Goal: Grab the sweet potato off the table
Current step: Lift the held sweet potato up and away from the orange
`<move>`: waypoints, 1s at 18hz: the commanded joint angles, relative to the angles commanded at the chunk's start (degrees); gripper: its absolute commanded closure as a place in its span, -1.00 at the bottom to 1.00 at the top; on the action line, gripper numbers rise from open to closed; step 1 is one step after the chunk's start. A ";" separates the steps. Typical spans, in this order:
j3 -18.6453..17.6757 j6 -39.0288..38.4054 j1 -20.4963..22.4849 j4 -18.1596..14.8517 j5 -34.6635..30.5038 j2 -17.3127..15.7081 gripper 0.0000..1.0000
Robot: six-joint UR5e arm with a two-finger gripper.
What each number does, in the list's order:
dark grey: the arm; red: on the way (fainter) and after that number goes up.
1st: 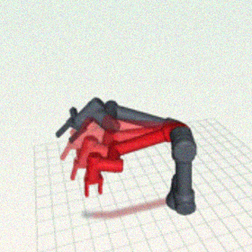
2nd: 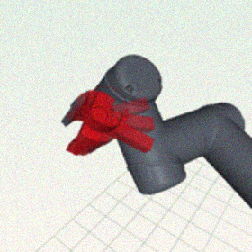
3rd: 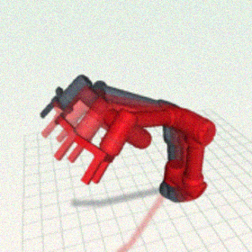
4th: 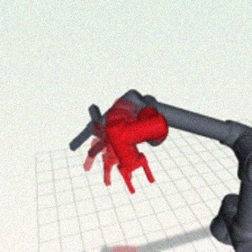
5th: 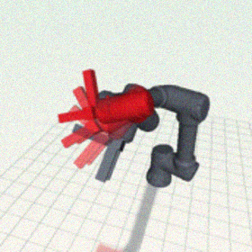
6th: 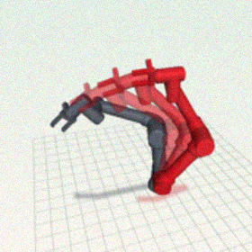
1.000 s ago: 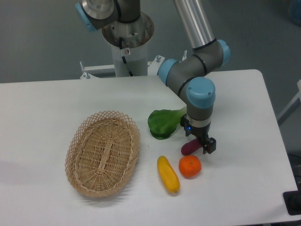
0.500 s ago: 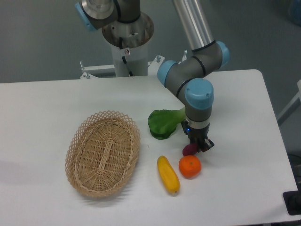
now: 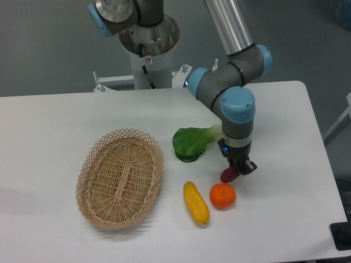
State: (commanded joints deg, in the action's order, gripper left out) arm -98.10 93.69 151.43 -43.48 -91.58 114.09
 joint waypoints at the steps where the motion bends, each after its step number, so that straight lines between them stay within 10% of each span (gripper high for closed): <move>1: 2.28 0.18 1.05 -3.60 0.09 -0.79 0.53; 8: 22.24 0.18 4.21 -24.45 3.59 -0.36 0.53; 18: 25.42 0.01 9.06 -24.90 12.57 -0.45 0.53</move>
State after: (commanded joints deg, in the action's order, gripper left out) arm -72.69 93.69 160.49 -68.38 -79.02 113.64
